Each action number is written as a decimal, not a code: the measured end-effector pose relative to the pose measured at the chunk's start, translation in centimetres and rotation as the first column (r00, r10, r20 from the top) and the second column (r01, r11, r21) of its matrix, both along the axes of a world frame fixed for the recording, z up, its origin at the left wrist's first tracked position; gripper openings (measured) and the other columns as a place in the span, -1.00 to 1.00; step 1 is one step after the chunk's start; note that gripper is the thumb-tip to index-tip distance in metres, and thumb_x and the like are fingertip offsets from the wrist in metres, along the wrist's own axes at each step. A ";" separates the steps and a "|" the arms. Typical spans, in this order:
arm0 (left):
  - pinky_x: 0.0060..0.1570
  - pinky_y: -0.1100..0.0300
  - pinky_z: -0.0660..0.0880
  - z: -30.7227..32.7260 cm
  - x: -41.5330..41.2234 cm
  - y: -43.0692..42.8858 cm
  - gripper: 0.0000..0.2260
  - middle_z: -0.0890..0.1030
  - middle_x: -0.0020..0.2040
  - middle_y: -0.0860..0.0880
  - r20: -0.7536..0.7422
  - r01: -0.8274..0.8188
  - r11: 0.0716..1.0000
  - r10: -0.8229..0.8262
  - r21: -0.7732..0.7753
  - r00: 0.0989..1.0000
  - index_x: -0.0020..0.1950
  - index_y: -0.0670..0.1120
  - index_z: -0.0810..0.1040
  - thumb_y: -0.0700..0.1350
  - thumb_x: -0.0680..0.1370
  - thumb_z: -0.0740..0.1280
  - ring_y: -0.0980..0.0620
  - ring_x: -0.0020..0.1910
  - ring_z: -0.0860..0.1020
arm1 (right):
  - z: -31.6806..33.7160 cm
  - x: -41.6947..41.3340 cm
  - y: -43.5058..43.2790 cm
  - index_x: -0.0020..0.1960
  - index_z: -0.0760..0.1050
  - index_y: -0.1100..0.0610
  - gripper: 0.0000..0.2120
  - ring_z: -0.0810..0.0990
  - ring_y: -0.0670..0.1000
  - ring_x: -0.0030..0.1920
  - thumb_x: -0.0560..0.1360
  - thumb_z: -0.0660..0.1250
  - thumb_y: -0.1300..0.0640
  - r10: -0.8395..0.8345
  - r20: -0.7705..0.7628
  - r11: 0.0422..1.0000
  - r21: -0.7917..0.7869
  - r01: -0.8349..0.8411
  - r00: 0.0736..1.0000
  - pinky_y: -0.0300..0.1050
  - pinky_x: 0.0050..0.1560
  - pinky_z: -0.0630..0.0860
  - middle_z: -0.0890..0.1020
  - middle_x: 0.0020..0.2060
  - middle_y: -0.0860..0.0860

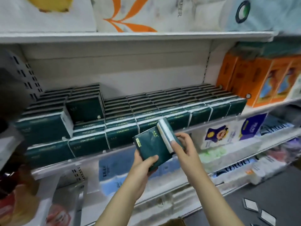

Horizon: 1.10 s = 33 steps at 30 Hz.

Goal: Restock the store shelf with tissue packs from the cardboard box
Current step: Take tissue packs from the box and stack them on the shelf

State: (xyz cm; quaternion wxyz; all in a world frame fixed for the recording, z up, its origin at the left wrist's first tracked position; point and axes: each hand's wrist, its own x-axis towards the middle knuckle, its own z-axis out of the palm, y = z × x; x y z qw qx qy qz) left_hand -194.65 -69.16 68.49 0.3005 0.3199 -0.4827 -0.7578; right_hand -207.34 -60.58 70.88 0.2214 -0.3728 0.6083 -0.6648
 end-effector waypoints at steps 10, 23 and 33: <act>0.51 -0.13 0.07 3.2 1.1 0.1 0.06 0.08 0.57 0.17 -0.016 -0.055 0.998 0.055 -0.007 0.998 0.57 0.21 -0.06 0.48 0.19 0.33 0.02 0.54 0.13 | 2.8 -2.5 0.3 0.21 0.46 -0.09 -0.68 0.56 -0.13 0.18 0.50 0.41 0.12 0.160 0.129 0.983 0.066 -0.169 0.979 -0.29 0.03 0.49 0.57 0.17 -0.11; 0.16 -0.12 0.53 6.9 6.1 -1.9 -0.49 0.59 0.18 0.03 -0.009 -0.217 0.914 0.228 -0.344 0.974 0.29 0.26 0.36 -0.30 0.56 0.31 -0.01 0.13 0.61 | 6.0 -0.9 -3.3 0.33 0.32 -0.16 -0.41 0.68 0.04 0.03 0.45 0.44 0.28 0.291 0.264 0.956 -0.051 -0.288 0.920 -0.08 -0.08 0.61 0.64 0.11 0.09; -0.12 0.24 0.55 11.0 13.6 -8.5 -0.67 0.62 0.08 0.00 -0.195 -0.488 0.716 0.456 -0.499 0.868 0.14 0.04 0.45 -0.27 0.48 0.42 0.19 -0.02 0.61 | 7.9 2.1 -9.7 -0.11 0.32 0.09 -0.84 0.60 0.05 -0.12 0.58 0.28 0.24 0.165 0.541 0.978 -0.201 -0.064 0.825 0.00 -0.12 0.57 0.57 -0.10 0.08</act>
